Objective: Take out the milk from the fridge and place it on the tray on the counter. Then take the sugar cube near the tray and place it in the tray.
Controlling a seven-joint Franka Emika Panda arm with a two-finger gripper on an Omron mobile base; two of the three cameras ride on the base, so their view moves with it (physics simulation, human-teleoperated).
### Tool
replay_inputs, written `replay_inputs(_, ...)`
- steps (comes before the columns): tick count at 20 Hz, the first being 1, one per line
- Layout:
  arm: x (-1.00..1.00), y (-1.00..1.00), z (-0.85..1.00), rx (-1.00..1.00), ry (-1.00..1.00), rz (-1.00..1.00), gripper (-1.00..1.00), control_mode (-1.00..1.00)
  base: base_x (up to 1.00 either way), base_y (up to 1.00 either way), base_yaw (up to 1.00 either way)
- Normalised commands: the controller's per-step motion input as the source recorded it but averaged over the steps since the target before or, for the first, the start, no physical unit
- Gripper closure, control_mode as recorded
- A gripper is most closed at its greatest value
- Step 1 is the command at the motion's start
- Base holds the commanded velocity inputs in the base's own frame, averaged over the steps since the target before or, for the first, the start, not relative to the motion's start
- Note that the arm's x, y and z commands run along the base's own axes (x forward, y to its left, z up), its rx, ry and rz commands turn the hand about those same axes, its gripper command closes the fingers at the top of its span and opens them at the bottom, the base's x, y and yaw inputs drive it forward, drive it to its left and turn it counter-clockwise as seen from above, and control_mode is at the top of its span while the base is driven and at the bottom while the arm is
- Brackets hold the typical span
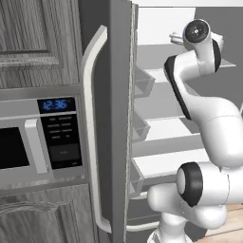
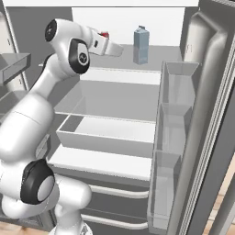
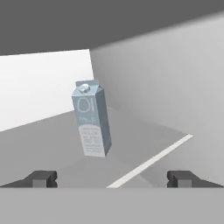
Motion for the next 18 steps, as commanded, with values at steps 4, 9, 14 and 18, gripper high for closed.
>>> replay_inputs(4,0.27,-0.01,0.12,0.0,0.02,0.0,-1.0,-1.0,0.0,0.0,0.0)
replay_inputs(9,0.25,-0.08,0.14,0.0,0.02,0.0,-1.0,-1.0,0.0,0.0,0.0)
replay_inputs(14,0.24,-0.15,0.03,0.0,0.0,0.0,-1.0,-1.0,0.0,0.0,0.0)
replay_inputs(18,0.26,-0.14,0.0,0.0,0.0,0.01,-1.0,-1.0,0.0,0.0,0.0)
